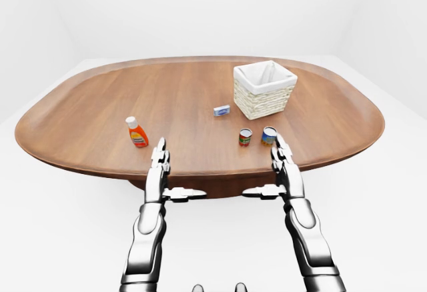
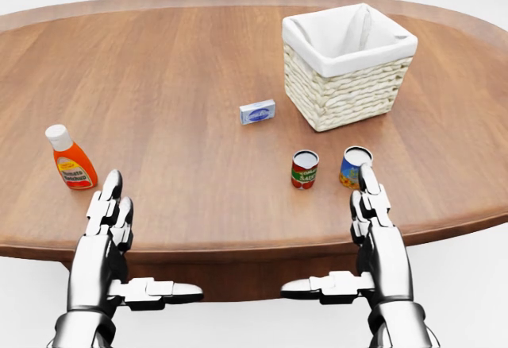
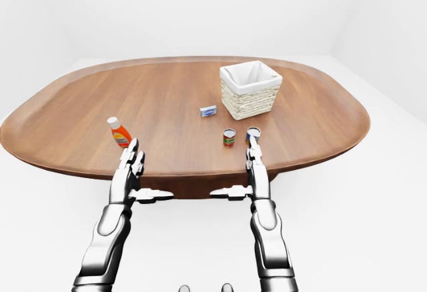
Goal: Pick up the tomato sauce, and put it in the basket.
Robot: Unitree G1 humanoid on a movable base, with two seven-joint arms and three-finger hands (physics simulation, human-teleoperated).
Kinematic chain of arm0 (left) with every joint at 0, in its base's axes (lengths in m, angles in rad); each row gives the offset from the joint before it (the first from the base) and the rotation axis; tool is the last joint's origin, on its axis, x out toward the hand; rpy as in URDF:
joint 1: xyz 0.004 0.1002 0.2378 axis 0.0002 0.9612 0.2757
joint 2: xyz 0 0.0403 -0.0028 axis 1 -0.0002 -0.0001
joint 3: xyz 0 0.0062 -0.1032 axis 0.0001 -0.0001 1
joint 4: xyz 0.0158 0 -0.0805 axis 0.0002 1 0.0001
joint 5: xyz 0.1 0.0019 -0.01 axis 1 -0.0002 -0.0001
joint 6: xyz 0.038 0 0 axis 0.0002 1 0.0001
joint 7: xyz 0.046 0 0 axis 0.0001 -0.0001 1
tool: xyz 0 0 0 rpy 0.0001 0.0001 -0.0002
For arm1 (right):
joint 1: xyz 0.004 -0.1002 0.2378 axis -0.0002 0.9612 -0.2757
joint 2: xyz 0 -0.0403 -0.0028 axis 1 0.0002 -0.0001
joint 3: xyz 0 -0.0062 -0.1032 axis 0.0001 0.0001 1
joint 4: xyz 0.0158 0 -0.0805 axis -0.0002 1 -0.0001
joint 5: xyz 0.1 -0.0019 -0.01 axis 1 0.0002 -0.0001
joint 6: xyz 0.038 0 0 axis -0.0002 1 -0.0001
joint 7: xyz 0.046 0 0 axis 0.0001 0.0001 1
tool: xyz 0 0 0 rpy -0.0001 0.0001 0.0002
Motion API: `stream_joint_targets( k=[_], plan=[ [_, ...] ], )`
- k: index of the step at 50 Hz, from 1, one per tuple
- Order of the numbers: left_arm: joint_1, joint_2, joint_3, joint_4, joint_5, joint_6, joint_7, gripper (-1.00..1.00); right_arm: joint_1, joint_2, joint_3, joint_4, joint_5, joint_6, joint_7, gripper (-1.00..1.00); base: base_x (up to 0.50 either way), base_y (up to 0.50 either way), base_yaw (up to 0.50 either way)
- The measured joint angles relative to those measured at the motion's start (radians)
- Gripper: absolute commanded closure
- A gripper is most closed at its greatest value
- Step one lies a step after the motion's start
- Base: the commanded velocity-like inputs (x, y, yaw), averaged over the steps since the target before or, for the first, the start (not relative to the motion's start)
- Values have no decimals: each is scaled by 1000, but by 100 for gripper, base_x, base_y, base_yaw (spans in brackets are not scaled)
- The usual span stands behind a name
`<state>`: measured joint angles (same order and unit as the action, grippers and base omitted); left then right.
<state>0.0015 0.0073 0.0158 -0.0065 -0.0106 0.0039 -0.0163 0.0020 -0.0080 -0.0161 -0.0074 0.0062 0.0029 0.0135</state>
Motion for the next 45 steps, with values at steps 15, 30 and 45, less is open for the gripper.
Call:
stream_joint_targets(
  k=[15,30,45],
  plan=[
    [7,12,26,-30,-13,13,-18,-100,13,-11,-25,-50,5,21,15,-100,0,0,0],
    [-9,57,184,-329,-109,83,17,-100,72,-34,-232,-490,115,84,27,-100,0,0,0],
    [-23,110,435,-591,-305,83,199,-100,146,-84,-743,-903,526,84,10,-100,0,0,0]
  ],
)
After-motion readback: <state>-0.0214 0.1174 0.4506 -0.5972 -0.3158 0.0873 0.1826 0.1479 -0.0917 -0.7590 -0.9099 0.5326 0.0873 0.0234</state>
